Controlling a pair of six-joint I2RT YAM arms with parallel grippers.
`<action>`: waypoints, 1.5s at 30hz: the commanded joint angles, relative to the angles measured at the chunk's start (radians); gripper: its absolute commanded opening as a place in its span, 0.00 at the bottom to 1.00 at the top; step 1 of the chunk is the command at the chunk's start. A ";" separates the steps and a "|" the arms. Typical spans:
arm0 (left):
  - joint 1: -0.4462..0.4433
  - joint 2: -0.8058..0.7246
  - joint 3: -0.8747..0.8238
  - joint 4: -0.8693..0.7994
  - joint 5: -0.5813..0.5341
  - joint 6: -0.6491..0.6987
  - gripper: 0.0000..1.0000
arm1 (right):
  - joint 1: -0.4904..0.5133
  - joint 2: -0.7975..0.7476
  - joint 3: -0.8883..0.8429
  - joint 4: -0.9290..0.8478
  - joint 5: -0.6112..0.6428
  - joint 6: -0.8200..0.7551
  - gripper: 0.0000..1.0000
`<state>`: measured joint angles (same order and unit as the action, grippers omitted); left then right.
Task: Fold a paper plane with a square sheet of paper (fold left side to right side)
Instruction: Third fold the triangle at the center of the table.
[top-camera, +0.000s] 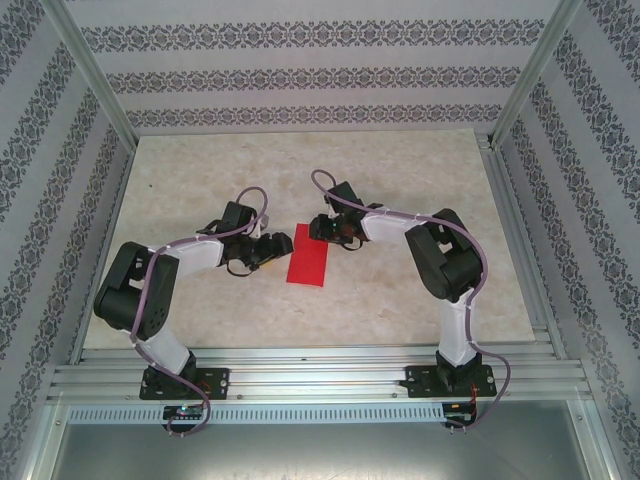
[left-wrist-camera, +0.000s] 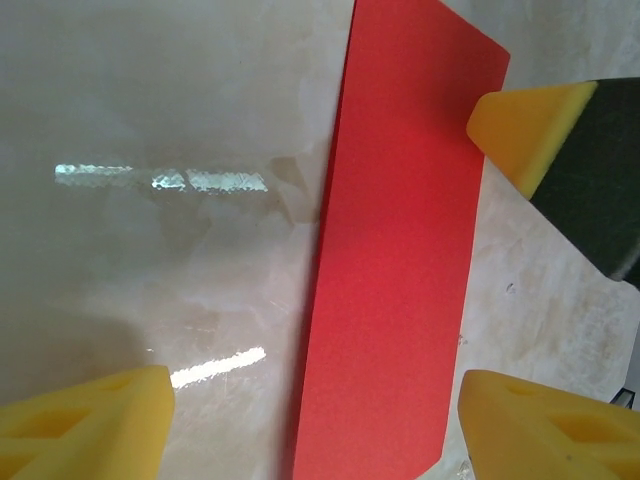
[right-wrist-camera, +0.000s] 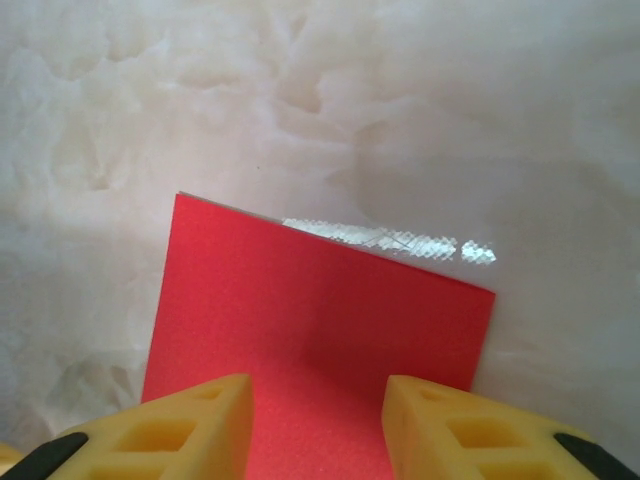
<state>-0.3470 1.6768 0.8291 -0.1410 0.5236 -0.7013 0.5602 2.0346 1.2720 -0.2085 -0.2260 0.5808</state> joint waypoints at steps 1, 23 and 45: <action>0.013 0.022 -0.001 0.051 0.024 -0.013 0.76 | -0.014 0.019 0.030 -0.002 0.006 -0.017 0.39; -0.058 0.165 0.069 0.191 0.129 -0.115 0.51 | -0.028 0.025 -0.025 0.033 -0.028 -0.024 0.36; -0.090 0.151 0.097 0.159 0.084 -0.128 0.18 | -0.044 -0.116 -0.106 0.113 -0.012 -0.094 0.44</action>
<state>-0.4156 1.8534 0.9154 0.0189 0.6189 -0.8215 0.5274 2.0037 1.2011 -0.1215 -0.2619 0.5499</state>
